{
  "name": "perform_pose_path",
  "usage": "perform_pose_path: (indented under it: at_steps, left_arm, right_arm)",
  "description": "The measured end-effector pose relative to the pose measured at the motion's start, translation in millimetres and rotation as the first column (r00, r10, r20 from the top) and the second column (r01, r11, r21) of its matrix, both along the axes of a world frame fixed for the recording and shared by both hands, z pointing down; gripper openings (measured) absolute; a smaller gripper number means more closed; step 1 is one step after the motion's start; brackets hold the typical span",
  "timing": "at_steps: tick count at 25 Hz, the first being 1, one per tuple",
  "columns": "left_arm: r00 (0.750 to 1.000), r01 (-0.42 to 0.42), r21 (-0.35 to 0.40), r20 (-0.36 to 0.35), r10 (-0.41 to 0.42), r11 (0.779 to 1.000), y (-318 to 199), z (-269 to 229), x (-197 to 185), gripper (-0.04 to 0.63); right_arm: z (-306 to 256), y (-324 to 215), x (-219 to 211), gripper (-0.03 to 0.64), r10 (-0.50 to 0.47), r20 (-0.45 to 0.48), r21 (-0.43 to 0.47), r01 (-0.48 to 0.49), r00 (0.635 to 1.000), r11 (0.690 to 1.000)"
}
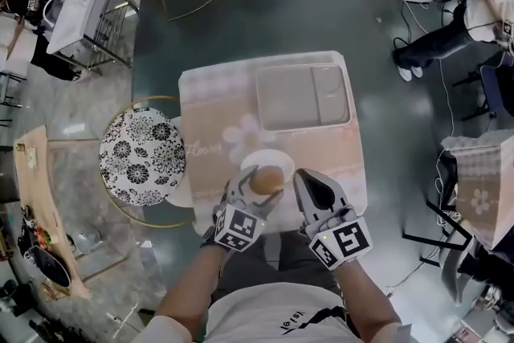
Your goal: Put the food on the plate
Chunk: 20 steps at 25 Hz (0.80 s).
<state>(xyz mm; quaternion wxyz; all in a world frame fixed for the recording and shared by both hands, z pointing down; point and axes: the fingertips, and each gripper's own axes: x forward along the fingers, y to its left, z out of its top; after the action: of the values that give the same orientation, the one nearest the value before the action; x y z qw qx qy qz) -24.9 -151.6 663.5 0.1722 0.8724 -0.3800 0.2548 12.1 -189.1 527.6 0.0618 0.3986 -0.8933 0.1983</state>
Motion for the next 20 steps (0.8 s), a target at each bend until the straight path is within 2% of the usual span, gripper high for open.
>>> perform_pose_path:
  at_steps: [9,13,20]
  left_arm:
    - [0.998,-0.006,-0.082,0.059,0.011,0.997,-12,79,2,0.348]
    - [0.996,-0.022,-0.094,0.085,0.03,0.995,-16,104,5,0.348]
    - [0.981,-0.066,-0.098,0.177,0.083,0.993,-17,137,8,0.348]
  right_arm:
    - [57,-16,5,0.015,0.009,-0.017,-0.05,-0.01,1.0,0.999]
    - [73,-20,9,0.015,0.028,-0.013,-0.056,-0.028,1.0,0.998]
    - [96,-14,13,0.015,0.055,-0.012,-0.07,-0.056,0.998,0.996]
